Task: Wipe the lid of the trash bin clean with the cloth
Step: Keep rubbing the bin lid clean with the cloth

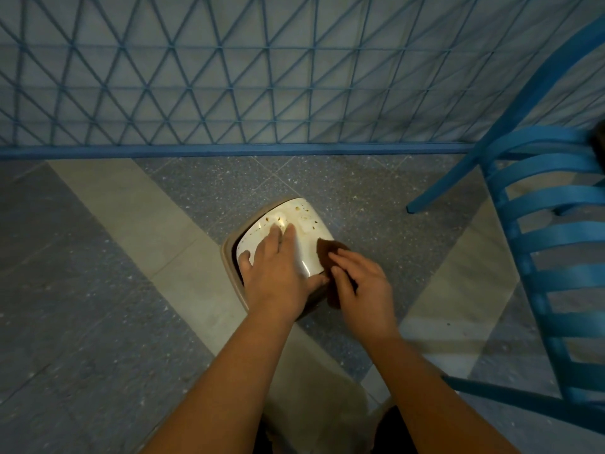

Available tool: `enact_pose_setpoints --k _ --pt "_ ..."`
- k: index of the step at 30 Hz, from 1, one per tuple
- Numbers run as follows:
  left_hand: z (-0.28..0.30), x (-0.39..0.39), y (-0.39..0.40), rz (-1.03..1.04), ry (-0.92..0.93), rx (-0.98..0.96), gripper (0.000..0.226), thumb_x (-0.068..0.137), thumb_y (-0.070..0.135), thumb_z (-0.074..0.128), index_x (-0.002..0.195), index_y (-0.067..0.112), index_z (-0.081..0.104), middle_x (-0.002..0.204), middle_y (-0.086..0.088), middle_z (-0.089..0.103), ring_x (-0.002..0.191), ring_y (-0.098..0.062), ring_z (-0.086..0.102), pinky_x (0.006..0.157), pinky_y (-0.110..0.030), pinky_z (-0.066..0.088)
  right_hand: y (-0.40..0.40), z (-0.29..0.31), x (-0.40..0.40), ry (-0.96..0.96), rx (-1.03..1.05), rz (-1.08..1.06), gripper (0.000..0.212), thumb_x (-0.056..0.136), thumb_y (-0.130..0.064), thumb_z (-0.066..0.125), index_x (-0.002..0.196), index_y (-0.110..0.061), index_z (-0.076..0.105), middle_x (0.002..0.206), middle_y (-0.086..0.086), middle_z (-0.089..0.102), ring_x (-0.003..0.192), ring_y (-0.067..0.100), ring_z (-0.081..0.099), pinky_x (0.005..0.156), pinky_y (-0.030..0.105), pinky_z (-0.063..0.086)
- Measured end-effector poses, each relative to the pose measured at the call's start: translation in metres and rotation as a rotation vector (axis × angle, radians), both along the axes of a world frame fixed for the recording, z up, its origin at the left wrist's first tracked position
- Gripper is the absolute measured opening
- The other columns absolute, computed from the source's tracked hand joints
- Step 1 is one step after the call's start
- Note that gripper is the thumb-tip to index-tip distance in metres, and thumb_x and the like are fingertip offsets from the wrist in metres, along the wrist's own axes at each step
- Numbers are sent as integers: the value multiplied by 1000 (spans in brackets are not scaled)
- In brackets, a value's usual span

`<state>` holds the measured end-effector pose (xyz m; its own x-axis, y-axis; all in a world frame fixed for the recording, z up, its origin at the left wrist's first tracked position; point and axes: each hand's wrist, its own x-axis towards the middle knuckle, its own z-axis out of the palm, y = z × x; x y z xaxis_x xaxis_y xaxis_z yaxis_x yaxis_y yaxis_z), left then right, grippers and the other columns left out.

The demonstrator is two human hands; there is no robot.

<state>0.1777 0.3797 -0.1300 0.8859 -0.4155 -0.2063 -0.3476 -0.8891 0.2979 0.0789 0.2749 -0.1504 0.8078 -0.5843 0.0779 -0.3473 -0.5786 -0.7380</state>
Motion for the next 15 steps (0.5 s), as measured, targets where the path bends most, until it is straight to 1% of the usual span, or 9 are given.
enact_pose_setpoints --k 2,3,5,7,9,11,12,14,15 --pt "0 -1 0 -3 -5 -10 99 73 69 58 149 31 8 159 4 9 144 -14 14 114 -48 6 -9 2 13 6 8 33 29 93 -17 56 120 -21 65 124 -3 63 115 12 51 101 19 34" --pt "-1 -1 0 -8 -5 -13 98 73 68 58 149 31 8 159 4 9 144 -14 14 114 -48 6 -13 3 21 19 49 36 30 94 -17 54 121 -20 64 125 -1 63 114 13 53 102 24 38" --pt "-1 -2 3 -14 -6 -16 99 73 66 61 149 31 8 159 4 9 144 -13 14 114 -48 5 -20 2 36 79 207 -8 31 95 -20 51 124 -20 62 123 -1 64 110 11 56 101 31 44" --pt "-1 -1 3 -21 -3 -13 100 72 63 64 149 32 8 159 5 9 144 -12 13 113 -47 4 -27 -1 44 181 365 -91 32 96 -25 48 125 -22 60 117 -1 67 105 12 59 97 35 48" --pt "1 2 4 -40 20 -4 103 70 62 67 149 33 7 160 7 6 144 -12 12 113 -47 1 -29 -6 41 232 434 -162 29 97 -27 45 118 -19 65 105 0 69 95 12 61 86 33 49" --pt "1 6 5 -87 57 1 106 69 62 69 149 35 6 160 9 3 145 -12 9 113 -47 -2 -24 -10 27 242 409 -226 26 98 -26 45 107 -17 68 89 -3 66 88 13 60 75 27 42" --pt "1 8 7 -125 77 -2 106 68 61 69 149 36 5 159 10 1 145 -11 8 113 -47 -4 -19 -12 18 247 368 -252 25 97 -25 45 107 -17 67 89 -3 65 88 12 59 75 25 40" --pt "1 13 11 -209 121 -20 106 69 60 69 149 38 3 159 13 -2 145 -8 5 113 -45 -8 -3 -14 -2 224 268 -275 27 97 -24 47 117 -18 64 108 0 66 96 8 56 84 24 41" --pt "1 15 13 -243 145 -31 106 70 59 69 149 40 2 159 14 -4 145 -7 2 113 -45 -9 5 -13 -10 181 228 -267 29 96 -23 49 122 -19 62 117 0 64 102 7 54 89 23 41"
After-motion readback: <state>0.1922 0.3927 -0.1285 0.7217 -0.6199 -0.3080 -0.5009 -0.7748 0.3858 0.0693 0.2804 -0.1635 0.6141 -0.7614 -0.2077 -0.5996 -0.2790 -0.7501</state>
